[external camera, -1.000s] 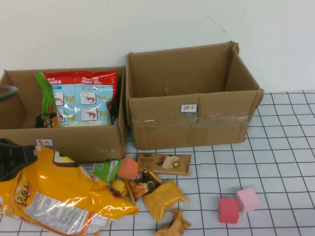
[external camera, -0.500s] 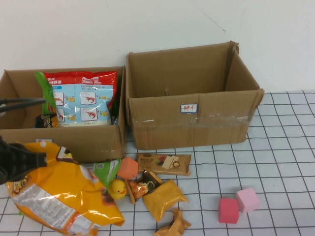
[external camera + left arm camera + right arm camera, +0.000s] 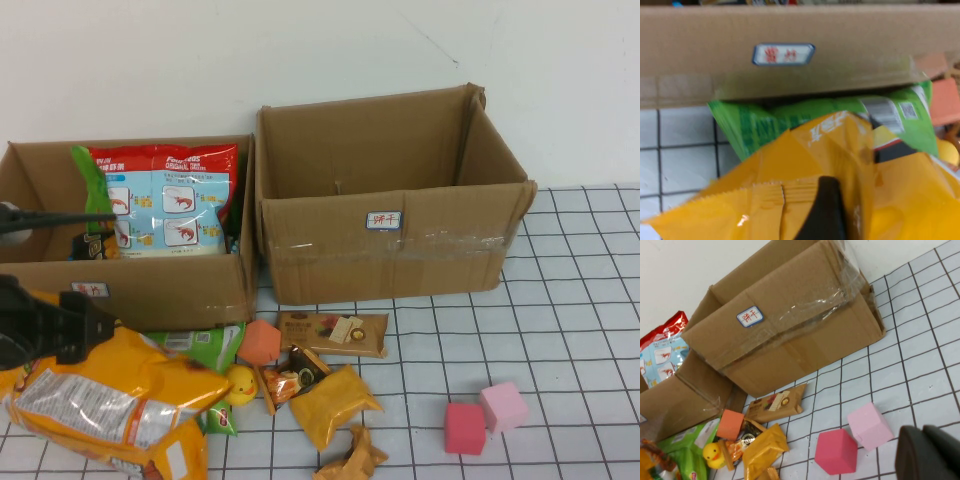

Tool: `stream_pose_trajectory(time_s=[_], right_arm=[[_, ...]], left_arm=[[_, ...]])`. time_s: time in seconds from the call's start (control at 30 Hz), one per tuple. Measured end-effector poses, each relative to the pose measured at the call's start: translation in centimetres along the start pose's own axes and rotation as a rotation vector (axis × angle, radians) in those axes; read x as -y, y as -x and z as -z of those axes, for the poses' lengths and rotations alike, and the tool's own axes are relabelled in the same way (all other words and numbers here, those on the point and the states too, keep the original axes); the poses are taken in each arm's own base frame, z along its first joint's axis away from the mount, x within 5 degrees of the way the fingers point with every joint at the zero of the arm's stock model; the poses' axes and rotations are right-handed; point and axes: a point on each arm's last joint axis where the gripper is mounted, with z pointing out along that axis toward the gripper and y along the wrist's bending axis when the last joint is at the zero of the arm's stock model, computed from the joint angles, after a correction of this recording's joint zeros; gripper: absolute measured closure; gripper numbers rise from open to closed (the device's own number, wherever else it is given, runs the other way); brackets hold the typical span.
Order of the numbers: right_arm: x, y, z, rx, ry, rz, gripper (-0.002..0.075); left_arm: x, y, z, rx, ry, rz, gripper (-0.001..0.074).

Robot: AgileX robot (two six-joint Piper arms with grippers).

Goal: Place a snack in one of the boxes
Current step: Pick up the potato chip

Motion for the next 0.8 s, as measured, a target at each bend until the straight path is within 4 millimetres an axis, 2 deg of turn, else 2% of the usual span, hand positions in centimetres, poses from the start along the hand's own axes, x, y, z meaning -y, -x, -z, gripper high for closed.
stream_pose_trajectory(time_s=[0.2,0.67,0.7,0.8], right_arm=[[0.0,0.0,0.0,0.000,0.000,0.000,0.0727],[0.0,0.0,0.0,0.000,0.000,0.002,0.0727],[0.0,0.0,0.0,0.000,0.000,0.002,0.0727],[0.0,0.0,0.0,0.000,0.000,0.002,0.0727]], left_arm=[[-0.6,0.2,-1.1,0.009,0.031,-0.007,0.0145],[-2.6,-0.5,-5.7,-0.042,0.101,0.041,0.0145],[-2.7,-0.6,-6.0,-0.051,0.099,0.049,0.0160],[-2.8,-1.0,-6.6,-0.082,0.091,0.068,0.0367]])
